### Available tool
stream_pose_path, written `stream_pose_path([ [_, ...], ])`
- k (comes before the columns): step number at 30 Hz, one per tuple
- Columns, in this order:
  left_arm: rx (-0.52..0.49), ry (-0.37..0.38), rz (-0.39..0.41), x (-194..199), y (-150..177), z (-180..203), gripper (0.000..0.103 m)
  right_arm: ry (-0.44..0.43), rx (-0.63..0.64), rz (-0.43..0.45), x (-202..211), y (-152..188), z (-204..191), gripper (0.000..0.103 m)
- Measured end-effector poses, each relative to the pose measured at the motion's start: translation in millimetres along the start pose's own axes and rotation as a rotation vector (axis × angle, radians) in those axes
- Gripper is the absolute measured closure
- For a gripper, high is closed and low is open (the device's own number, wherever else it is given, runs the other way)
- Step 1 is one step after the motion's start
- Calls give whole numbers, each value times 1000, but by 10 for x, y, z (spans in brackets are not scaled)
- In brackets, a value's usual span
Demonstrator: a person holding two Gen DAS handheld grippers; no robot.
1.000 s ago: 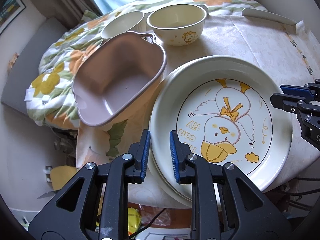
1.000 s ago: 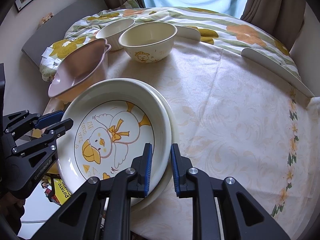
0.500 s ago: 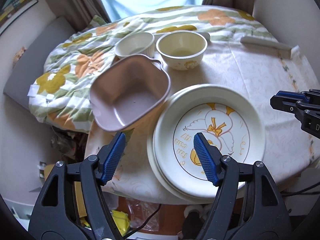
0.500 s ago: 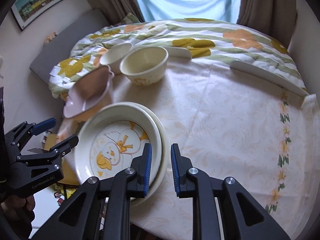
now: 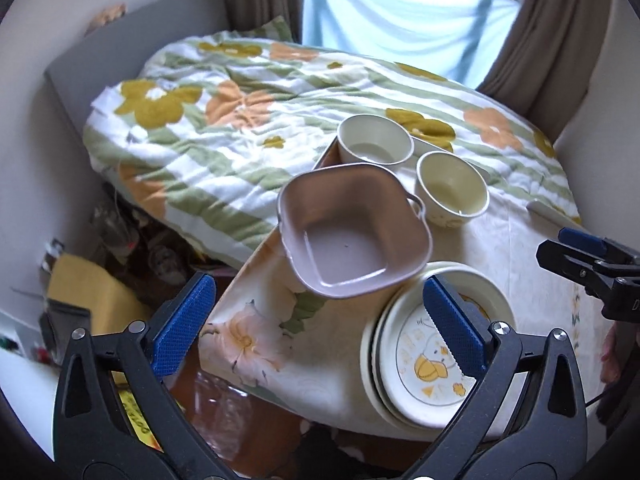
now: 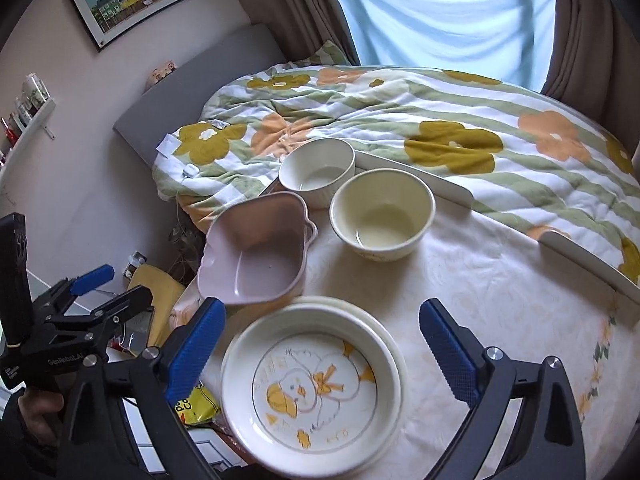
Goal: Organize plates and bowls
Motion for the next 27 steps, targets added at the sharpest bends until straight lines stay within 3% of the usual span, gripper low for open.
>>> stream_pose_path([
  [5,78,77,-71,-449,-106,-196,0,-64,-35,-94,-478,-182,-44,6],
  [8,102,109,-122,-732,-169,-263,8,-77,-41,-142,-756,-278,-70,8],
  [14,97,149,-216,-1218,-242,-259,34,-97,-42,-228,-1246,-402,-119,38],
  [17,83,162,-244,-1394,-283,-230,41,-96,-44,-259,-1425,-446,-144,45],
  [20,73,167,-265,-1521,-319,-209,57,-102,-56,-278,-1556,-475,-146,53],
  [22,67,172,-274,-1575,-343,-211,75,-106,-60,-288,-1612,-496,-138,61],
  [23,64,169,-278,-1601,-356,-223,78,-107,-60,-292,-1637,-505,-141,69],
  [27,60,157,-275,-1657,-420,-291,92,-57,-41,-294,-1689,-526,-125,84],
])
Point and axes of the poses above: each gripper's, at about its wrist camera, not at the fingertips, and x roughly against the way its jaws point, z to its right, y to its underside, the point moved 6 cm from there along -x, roughly the way its jaws point, and after that the axes turned 9 degrees about -z, right-handed, at the moved point
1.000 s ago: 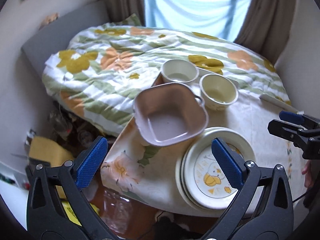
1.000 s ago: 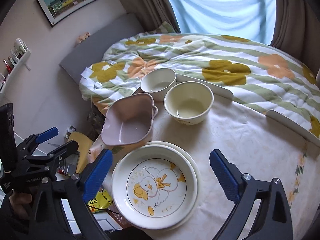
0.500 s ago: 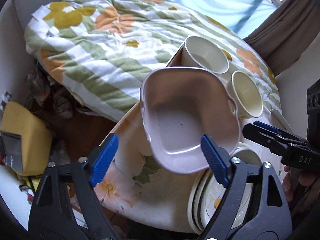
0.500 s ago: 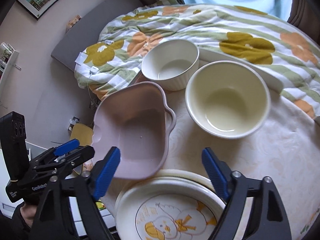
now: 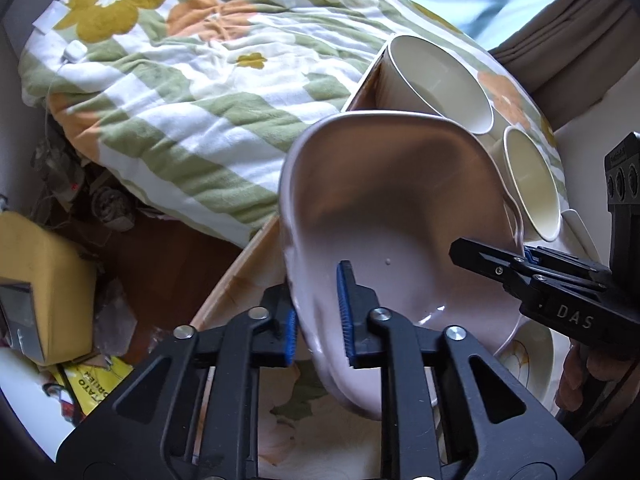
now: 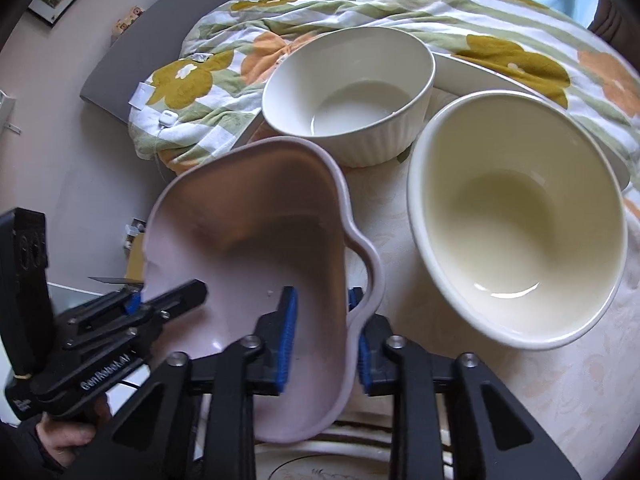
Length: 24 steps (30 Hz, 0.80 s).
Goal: Organize plates and bowls
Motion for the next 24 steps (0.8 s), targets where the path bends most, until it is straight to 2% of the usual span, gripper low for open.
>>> stream_pose_path([
  [7,-51,-37,15,53,-42,33,92,-6,-21,18,31,16,17,85],
  [13,-84,-60,61,292,-53,122,92,-15,-13,71,191,75,-31,85],
  [19,-128,-75,146,761,62,404,92,-34,-12,166,615,258,-96,85],
  [24,-188,-71,201,1075,297,819,92,-28,-35,230,1073,612,2,85],
])
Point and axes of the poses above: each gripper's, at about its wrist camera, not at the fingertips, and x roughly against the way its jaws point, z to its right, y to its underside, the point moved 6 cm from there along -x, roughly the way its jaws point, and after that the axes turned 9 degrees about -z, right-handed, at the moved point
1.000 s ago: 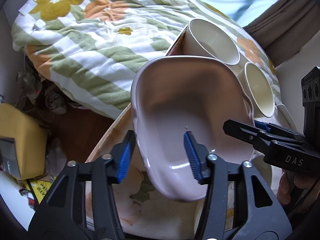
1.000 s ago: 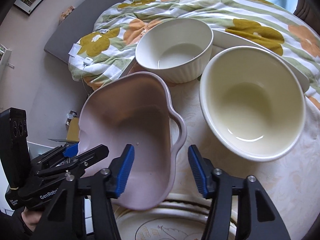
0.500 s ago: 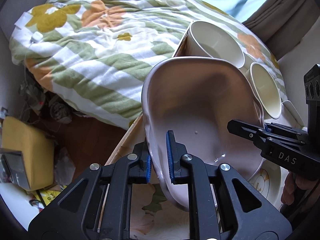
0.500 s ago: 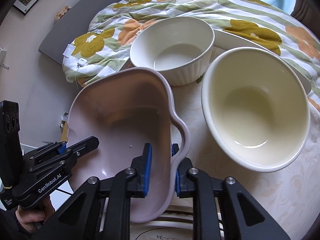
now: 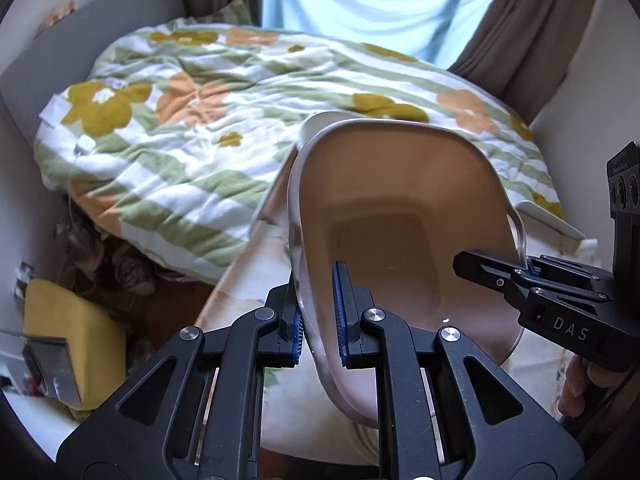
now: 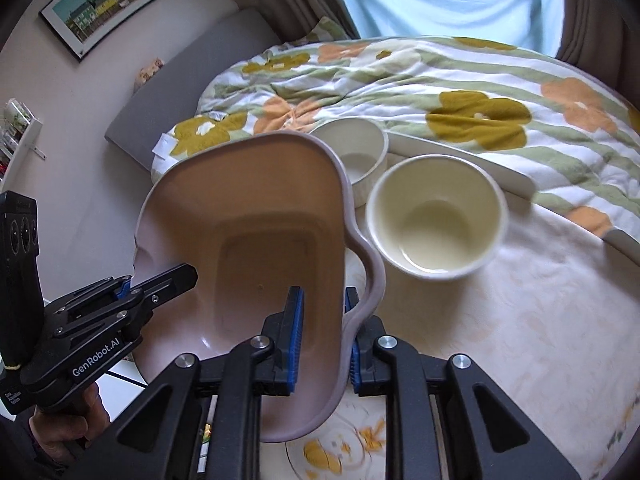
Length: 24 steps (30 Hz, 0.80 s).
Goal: Organize plates and bowls
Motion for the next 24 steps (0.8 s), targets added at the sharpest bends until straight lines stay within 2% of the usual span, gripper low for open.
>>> stream_pose_path([
  [7,-129,51,34,345,300,892,92,45,-92,83,787,595,389,85],
  [12,-232,110,21,374,592,1680,92,103,-197,136,1253,1115,837,85],
  [19,-371,210,-50,124,1101,2690,92,185,-362,164,1614,1814,1474,85],
  [24,-425,254,-124,-209,1397,3187,92,229,-443,154,1624,2108,1859,85],
])
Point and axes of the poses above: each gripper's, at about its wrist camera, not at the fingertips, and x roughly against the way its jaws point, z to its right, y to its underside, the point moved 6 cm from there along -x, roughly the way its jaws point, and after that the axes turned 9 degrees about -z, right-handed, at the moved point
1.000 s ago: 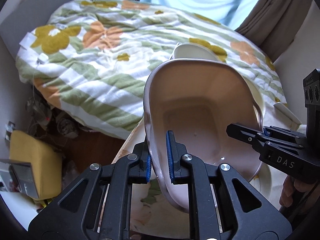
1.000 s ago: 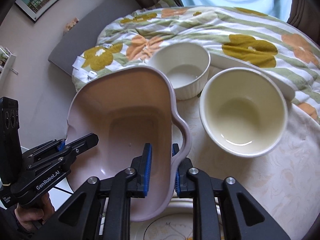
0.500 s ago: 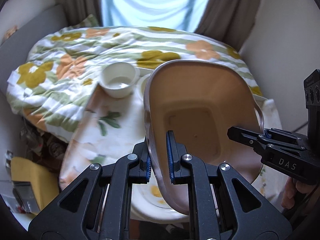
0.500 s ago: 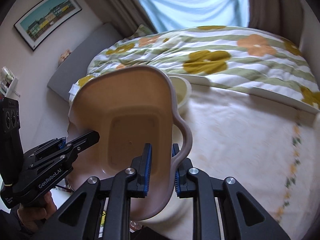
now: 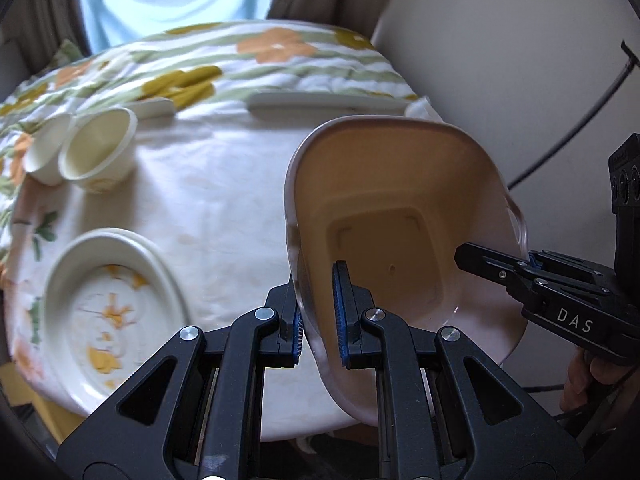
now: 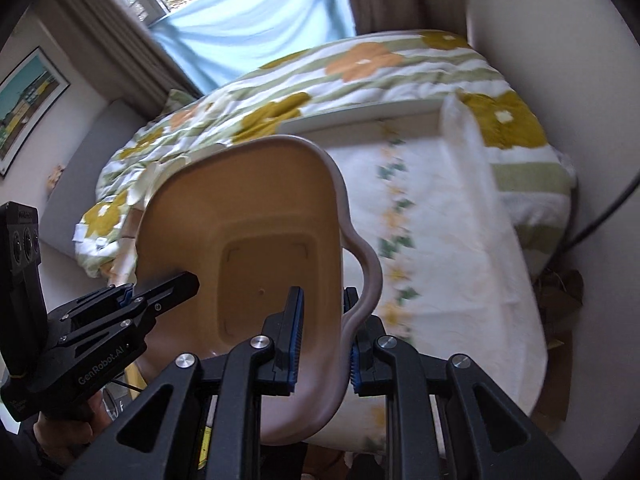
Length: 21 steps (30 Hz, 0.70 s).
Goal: Organize plates and bowls
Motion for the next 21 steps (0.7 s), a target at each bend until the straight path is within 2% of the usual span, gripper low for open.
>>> stream_pose_path([
  [4,-25,19,-51,-401,29,211,92,17,-35,-11,-137,50,356,85],
  [8,-31,23,-76,-688,9,281,92,21,-55,-20,-293,90,552,85],
  [21,-38,-9,-107,-925,42,218,92,-8,-71,-31,-514,174,775,85],
])
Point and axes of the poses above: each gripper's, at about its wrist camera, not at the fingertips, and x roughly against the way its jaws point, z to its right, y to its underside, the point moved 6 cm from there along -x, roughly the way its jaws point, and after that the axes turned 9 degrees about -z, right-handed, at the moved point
